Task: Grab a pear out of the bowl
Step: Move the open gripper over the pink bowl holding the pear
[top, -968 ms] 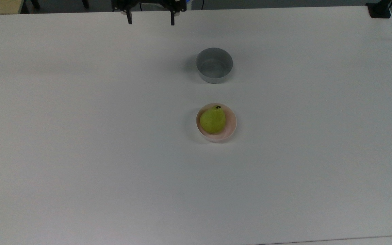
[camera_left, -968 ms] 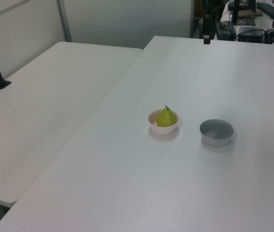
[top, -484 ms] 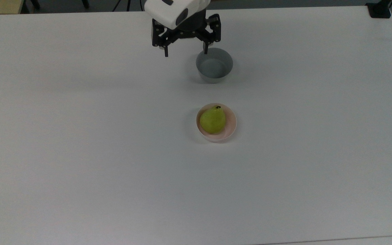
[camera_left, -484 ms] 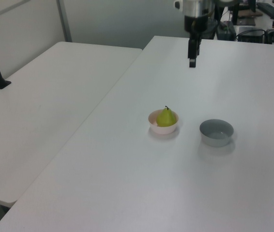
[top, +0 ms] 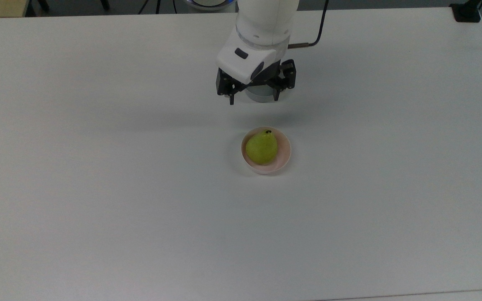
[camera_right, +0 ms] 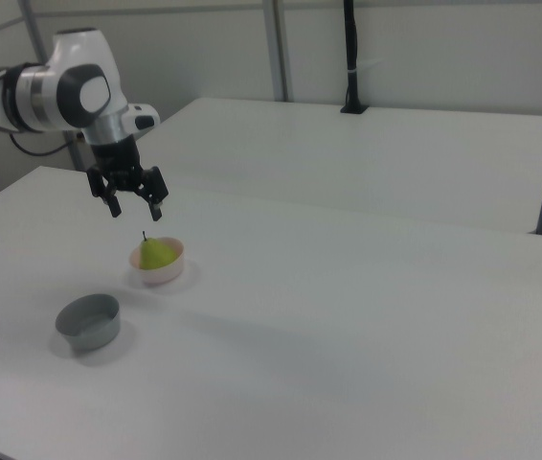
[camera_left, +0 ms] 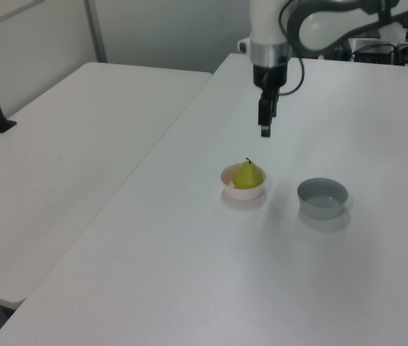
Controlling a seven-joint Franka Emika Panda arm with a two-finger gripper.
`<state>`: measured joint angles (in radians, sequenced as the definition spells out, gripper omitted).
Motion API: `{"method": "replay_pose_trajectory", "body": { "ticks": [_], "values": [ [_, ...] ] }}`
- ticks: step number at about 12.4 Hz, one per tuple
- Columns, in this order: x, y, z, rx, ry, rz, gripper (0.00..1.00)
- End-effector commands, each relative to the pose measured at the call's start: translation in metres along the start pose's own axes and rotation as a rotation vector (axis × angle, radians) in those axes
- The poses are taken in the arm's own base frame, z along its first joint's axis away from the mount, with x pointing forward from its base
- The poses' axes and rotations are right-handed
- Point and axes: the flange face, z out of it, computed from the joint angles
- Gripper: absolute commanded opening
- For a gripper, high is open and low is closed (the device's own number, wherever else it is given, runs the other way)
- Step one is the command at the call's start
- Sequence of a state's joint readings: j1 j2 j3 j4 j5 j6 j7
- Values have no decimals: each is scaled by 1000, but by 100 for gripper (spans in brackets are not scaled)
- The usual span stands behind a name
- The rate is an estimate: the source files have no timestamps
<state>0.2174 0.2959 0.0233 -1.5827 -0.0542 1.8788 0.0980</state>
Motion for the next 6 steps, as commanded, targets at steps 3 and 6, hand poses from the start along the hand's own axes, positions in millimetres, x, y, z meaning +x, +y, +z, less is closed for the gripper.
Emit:
{"method": "replay_pose_trajectory", "body": {
  "ticks": [3,6],
  "values": [
    [21,-23,45,4,37,16,100],
    [27,-26,64,5,42,12,100]
  ]
}}
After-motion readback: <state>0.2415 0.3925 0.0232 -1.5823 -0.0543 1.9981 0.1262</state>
